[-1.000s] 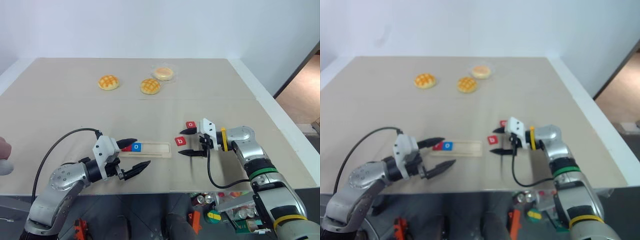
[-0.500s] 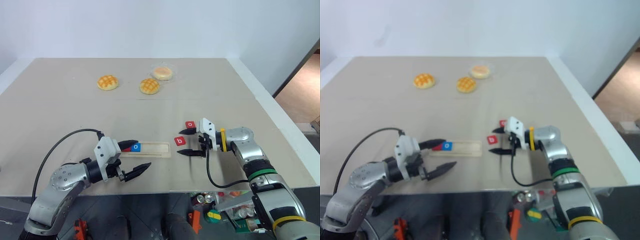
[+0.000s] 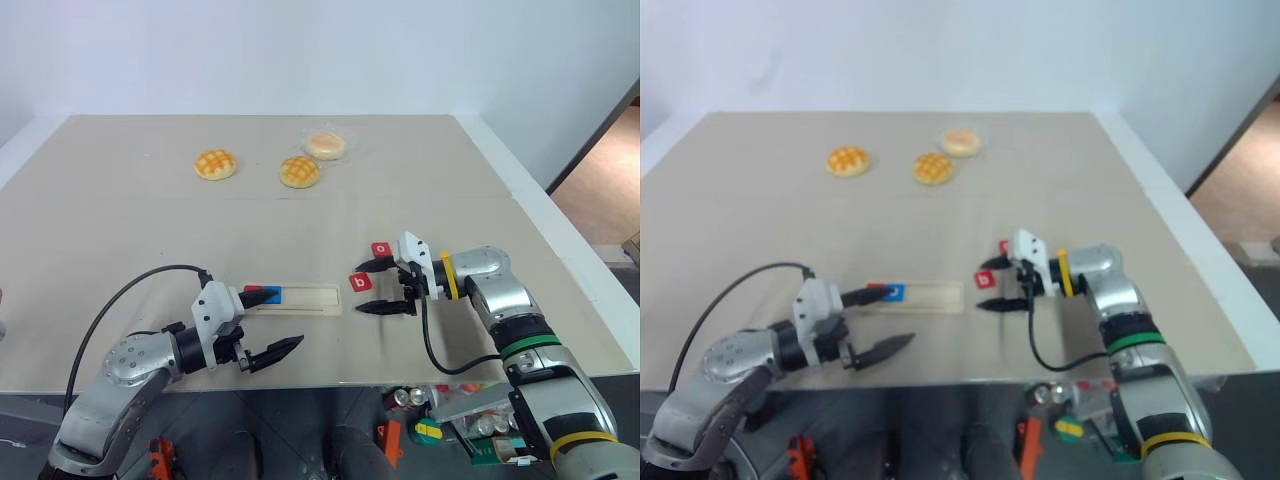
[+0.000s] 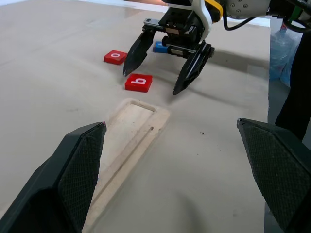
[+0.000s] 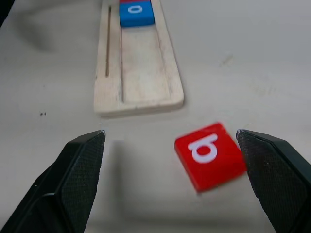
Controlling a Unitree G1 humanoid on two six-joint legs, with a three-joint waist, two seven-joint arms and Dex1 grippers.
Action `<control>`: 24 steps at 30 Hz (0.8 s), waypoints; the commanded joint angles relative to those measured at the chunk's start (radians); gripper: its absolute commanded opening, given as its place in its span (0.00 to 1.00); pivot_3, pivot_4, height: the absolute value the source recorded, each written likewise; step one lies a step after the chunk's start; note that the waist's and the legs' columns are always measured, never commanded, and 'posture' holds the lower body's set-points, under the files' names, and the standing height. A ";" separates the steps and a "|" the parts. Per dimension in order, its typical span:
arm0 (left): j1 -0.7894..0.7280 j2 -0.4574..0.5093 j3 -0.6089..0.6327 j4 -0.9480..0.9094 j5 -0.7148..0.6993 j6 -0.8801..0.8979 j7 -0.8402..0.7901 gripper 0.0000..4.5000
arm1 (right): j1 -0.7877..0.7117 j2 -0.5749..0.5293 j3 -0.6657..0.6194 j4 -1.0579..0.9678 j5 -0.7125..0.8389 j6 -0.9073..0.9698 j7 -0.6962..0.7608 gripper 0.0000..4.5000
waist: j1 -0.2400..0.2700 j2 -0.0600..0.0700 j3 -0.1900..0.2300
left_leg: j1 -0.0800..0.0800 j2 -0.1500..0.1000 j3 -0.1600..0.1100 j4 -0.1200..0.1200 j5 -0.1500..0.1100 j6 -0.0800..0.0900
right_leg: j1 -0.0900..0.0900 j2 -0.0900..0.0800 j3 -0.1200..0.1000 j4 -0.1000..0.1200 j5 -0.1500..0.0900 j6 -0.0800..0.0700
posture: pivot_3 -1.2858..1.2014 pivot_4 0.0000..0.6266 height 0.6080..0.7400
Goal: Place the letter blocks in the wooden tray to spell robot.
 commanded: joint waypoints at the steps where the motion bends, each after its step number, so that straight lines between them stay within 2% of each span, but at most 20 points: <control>1: 0.001 0.011 0.001 -0.026 0.003 -0.031 0.000 1.00 | -0.010 0.002 -0.017 0.018 -0.002 -0.033 -0.001 0.94 | 0.000 0.001 0.001 | 0.000 0.000 0.000 0.000 0.000 0.000 | 0.000 0.000 0.000 0.000 0.000 0.000 | 0.52 0.24 1.00; 14: 0.021 0.026 0.004 -0.029 0.006 -0.050 -0.007 1.00 | -0.038 0.030 -0.020 0.052 -0.004 -0.057 -0.013 0.94 | 0.000 0.001 0.001 | 0.000 0.000 0.001 0.000 0.000 0.000 | 0.000 0.000 0.001 0.000 0.000 0.000 | 0.52 0.24 1.00; 24: 0.028 0.029 -0.001 -0.032 0.006 -0.050 -0.002 1.00 | -0.078 0.048 -0.023 0.154 -0.029 -0.108 -0.030 0.94 | 0.000 0.002 0.003 | 0.000 0.000 0.001 -0.001 0.000 0.000 | -0.001 0.000 0.001 -0.001 0.000 0.000 | 0.52 0.24 1.00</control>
